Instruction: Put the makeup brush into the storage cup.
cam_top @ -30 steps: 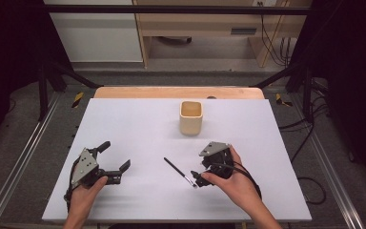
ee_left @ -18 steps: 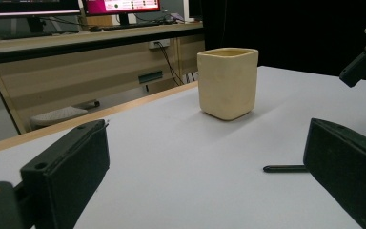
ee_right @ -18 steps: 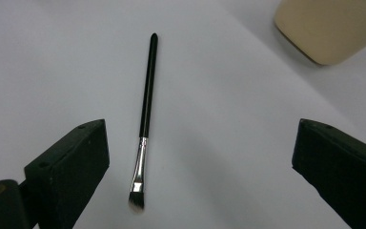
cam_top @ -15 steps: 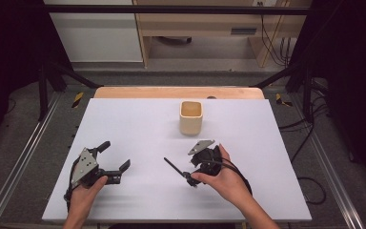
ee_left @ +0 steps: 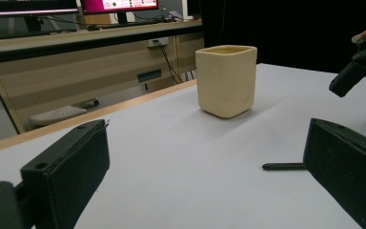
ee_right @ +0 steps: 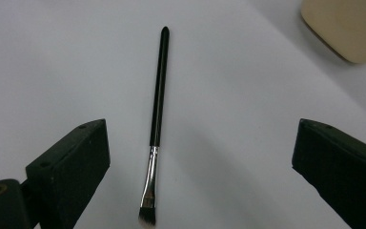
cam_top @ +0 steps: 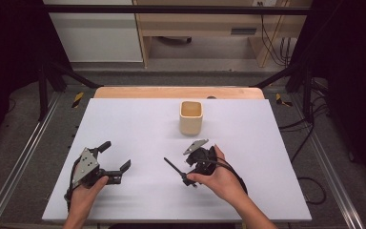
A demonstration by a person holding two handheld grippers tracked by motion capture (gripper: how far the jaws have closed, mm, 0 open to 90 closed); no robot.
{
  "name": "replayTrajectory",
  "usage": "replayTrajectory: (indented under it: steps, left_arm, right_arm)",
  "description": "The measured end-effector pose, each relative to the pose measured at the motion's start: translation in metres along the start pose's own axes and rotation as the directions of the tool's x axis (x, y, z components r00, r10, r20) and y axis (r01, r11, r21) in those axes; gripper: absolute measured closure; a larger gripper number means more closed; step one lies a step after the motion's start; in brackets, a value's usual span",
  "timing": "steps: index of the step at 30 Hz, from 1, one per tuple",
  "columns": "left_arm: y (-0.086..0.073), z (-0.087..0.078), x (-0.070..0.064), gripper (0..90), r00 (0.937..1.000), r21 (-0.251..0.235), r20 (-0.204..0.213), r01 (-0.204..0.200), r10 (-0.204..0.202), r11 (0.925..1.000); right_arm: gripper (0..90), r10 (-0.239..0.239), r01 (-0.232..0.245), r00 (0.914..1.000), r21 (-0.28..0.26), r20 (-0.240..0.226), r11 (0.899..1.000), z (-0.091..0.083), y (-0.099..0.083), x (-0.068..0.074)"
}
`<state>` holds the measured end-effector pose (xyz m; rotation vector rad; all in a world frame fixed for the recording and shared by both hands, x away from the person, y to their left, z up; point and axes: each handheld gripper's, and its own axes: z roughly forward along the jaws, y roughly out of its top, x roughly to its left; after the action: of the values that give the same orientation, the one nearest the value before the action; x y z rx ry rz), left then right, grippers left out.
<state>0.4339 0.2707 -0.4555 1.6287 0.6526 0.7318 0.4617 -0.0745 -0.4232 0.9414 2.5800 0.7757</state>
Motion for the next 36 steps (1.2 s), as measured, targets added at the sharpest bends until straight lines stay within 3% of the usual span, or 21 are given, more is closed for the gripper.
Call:
replayTrajectory:
  steps: [21, 36]
  left_arm:
    - [0.000, -0.001, 0.001, 1.5, 1.0000, -0.005, -0.003, 0.006, -0.006, 1.0000]
    - [0.001, -0.001, 0.002, 1.7, 0.9998, -0.008, -0.017, 0.009, -0.010, 0.9999]
  right_arm:
    - [6.3, -0.015, 0.016, 0.9996, 0.033, -0.024, 0.999, 0.018, 0.015, 0.010]
    - [5.9, 0.006, -0.005, 0.9995, 0.036, -0.030, 0.999, 0.033, 0.021, 0.014]
